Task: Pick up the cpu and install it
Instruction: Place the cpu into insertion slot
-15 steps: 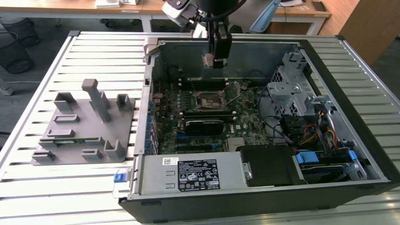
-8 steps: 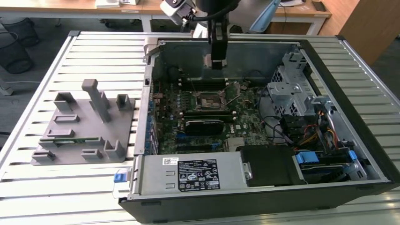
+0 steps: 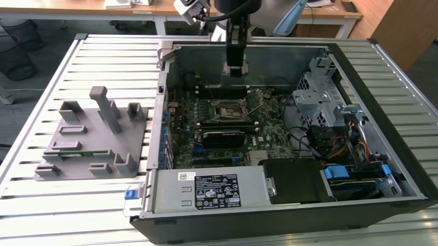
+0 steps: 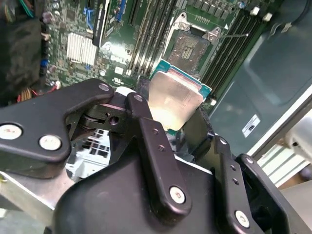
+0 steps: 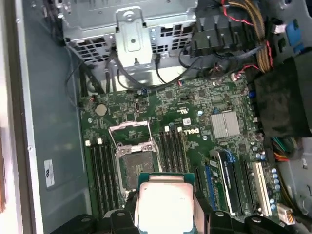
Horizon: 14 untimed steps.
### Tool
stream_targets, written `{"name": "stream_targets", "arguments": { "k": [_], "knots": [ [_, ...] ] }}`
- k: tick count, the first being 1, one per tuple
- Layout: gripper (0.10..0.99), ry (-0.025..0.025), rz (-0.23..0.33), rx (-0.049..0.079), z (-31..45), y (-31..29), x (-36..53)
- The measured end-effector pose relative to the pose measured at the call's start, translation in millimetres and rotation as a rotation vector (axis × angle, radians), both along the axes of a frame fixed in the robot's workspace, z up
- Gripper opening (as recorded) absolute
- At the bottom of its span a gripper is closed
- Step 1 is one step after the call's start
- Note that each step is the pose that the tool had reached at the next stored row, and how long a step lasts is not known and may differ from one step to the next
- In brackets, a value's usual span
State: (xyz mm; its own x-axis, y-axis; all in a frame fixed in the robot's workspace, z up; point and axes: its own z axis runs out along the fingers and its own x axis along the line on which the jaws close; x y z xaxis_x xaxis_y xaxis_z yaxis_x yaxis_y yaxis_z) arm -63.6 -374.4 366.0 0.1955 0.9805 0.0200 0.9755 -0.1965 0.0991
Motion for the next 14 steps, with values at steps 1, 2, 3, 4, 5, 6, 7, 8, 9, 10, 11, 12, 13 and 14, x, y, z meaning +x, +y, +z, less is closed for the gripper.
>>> {"name": "stream_targets", "arguments": {
  "k": [1,2,3,4,5,6,7,8,9,10,11,12,13,14],
  "knots": [
    [0.529,-0.0001,-0.017,0.0,-0.1,0.0,0.0],
    [0.529,-0.0002,-0.034,0.0,-0.3,0.0,0.0],
    [0.529,-0.0002,-0.052,0.0,-0.4,0.0,0.0],
    [0.529,-0.0003,-0.069,0.0,-0.6,0.0,0.0],
    [0.529,-0.0003,-0.089,0.0,-0.7,0.0,0.0],
    [0.529,-0.0003,-0.107,0.0,-0.9,0.0,0.0],
    [0.529,-0.0003,-0.125,0.0,-1.0,0.0,0.0],
    [0.529,-0.0003,-0.143,0.0,-1.2,0.0,0.0],
    [0.529,-0.0003,-0.159,0.0,-1.3,0.0,0.0],
    [0.529,-0.0003,-0.174,0.0,-1.4,0.0,0.0],
    [0.529,-0.0003,-0.187,0.0,-1.5,0.0,0.0],
    [0.529,-0.0003,-0.199,-0.001,-1.5,0.0,0.0],
    [0.529,-0.0003,-0.21,-0.001,-1.5,0.0,0.0],
    [0.529,-0.0002,-0.216,-0.001,-1.5,0.0,0.0]
  ]
}}
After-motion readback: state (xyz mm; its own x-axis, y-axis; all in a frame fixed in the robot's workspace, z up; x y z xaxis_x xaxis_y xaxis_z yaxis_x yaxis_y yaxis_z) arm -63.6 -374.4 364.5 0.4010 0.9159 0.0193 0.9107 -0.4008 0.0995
